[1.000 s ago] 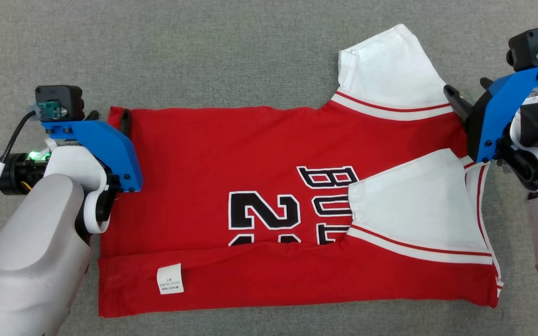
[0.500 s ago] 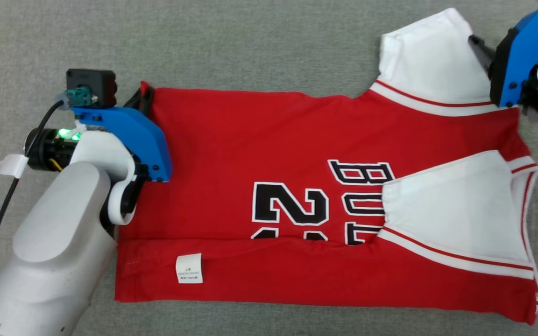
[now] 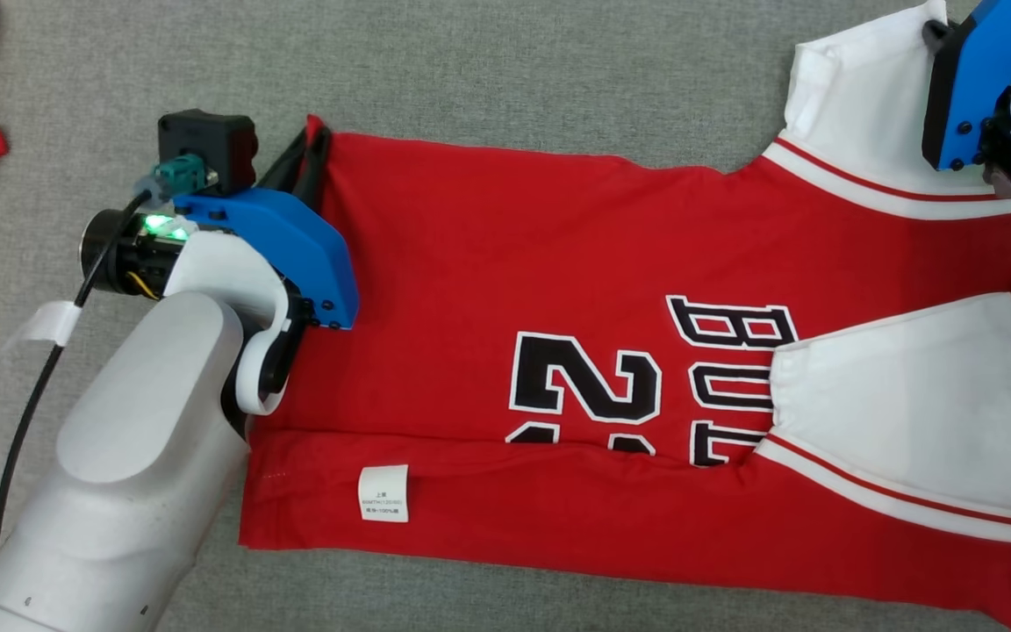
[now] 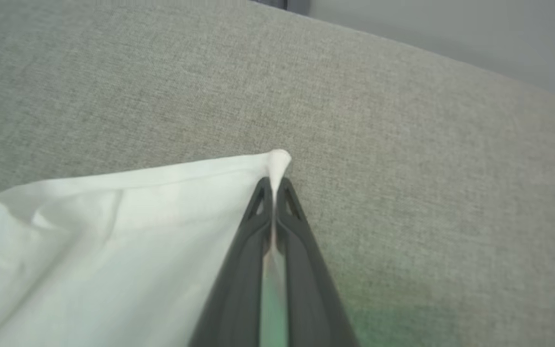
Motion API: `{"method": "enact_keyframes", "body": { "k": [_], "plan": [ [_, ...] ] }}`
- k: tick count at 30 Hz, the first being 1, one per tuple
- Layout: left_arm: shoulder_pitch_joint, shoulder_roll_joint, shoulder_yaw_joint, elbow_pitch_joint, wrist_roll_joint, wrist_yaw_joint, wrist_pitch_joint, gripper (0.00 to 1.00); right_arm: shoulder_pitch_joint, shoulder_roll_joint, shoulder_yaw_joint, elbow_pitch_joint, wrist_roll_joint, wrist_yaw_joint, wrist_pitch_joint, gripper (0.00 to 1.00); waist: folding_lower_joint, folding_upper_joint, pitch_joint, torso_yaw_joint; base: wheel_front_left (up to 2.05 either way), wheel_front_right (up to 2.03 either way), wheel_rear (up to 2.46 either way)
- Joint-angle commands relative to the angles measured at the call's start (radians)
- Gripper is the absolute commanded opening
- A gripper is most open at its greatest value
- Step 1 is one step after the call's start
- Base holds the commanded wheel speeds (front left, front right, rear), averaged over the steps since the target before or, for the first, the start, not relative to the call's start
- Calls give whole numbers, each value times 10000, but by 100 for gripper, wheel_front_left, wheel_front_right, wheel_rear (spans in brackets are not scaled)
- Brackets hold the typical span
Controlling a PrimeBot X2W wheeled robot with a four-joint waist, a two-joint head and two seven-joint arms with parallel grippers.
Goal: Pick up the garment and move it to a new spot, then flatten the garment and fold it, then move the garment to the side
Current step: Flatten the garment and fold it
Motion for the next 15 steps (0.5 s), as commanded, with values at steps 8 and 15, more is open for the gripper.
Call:
{"method": "enact_keyframes", "body": {
  "k": [8, 15],
  "plan": [
    [262, 37, 267, 280, 277, 276, -1567, 0, 270, -195, 180, -23, 428, -1, -1804, 0, 0, 0, -433, -309, 0, 0, 0],
    [812, 22, 336, 389, 233, 157, -2558, 0, 911, 76, -46, -209, 1618, -1, -2808, 0, 0, 0, -1056, -479, 0, 0, 0]
  ]
}}
